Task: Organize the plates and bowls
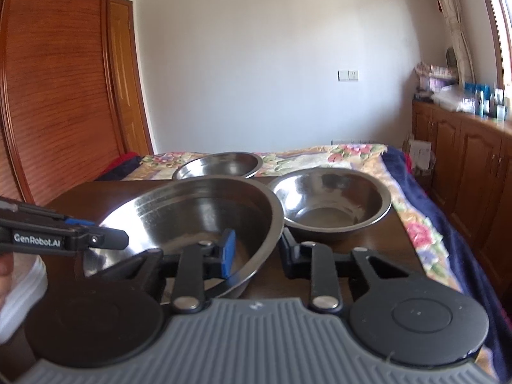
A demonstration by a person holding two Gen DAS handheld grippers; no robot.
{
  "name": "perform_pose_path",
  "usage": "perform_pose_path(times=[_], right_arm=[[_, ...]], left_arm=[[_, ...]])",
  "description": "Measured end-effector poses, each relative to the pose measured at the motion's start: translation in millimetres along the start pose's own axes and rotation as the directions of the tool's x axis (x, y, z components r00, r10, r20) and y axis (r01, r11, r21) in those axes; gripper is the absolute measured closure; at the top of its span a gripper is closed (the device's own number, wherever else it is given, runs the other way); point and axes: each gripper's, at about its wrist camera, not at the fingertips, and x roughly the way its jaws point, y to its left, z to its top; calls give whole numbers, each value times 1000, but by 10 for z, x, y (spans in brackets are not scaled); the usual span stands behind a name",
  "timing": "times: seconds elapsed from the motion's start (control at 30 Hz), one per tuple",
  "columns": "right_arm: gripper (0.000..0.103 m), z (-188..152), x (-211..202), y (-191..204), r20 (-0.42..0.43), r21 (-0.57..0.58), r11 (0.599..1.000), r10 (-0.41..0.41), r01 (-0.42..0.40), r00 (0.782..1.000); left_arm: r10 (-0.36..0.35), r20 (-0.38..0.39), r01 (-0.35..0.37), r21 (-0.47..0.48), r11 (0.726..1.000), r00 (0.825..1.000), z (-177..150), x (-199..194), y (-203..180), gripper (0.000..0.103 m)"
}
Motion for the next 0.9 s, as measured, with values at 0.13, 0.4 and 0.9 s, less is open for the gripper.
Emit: perform_pose_path(times=[0.13, 0.4, 0.9], right_arm=[[72, 0, -107, 60, 8, -10, 1000, 1, -1, 1000], [72, 48, -397, 147, 33, 11, 1000, 20, -20, 999], [72, -135, -704, 289, 6, 29, 1000, 1, -1, 1000]], left_arm=[[2, 18, -2, 0, 1000, 1000, -14, -109, -9, 74], [-26, 48, 26, -5, 1000, 998, -62, -408, 21, 74], [-83, 56, 83, 4, 997, 995, -293, -807, 41, 74]])
